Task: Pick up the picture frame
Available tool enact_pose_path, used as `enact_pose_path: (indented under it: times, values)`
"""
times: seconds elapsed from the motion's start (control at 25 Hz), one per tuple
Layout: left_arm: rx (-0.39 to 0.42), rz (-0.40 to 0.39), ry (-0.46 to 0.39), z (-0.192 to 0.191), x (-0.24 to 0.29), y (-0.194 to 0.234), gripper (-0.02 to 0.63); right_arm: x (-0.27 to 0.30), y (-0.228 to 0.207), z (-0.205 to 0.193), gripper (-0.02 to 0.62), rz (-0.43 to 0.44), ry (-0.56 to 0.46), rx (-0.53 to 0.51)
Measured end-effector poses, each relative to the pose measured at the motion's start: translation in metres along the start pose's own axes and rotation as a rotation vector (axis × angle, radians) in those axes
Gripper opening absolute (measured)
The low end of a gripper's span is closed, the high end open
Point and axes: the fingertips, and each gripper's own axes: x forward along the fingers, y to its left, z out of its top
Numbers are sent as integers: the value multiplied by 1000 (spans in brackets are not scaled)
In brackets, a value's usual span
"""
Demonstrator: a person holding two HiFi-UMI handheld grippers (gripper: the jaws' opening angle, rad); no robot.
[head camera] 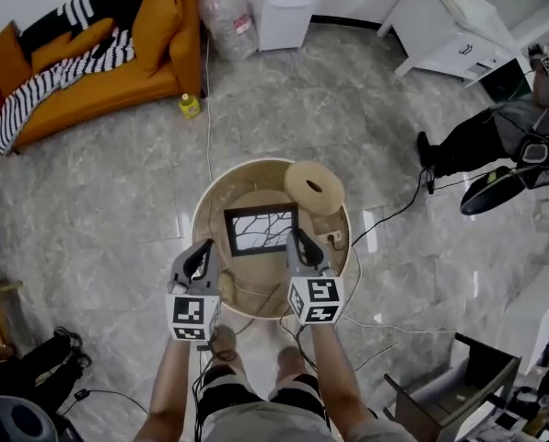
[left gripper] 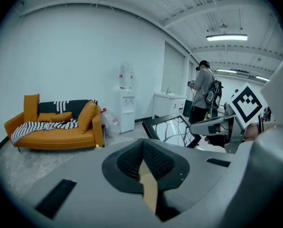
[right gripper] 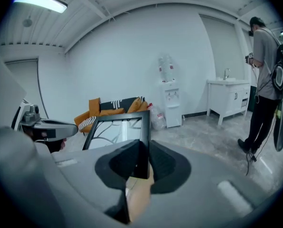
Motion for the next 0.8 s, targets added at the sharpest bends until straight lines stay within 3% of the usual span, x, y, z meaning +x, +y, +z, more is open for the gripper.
enact_pose_path:
  times: [0.48, 0.8]
  values:
    - [24, 62, -161, 121, -101, -43, 18, -137, 12, 125, 64, 4, -216, -49]
    - [-10, 82, -215, 148, -170, -87, 18, -231, 9, 152, 64, 10, -314, -98]
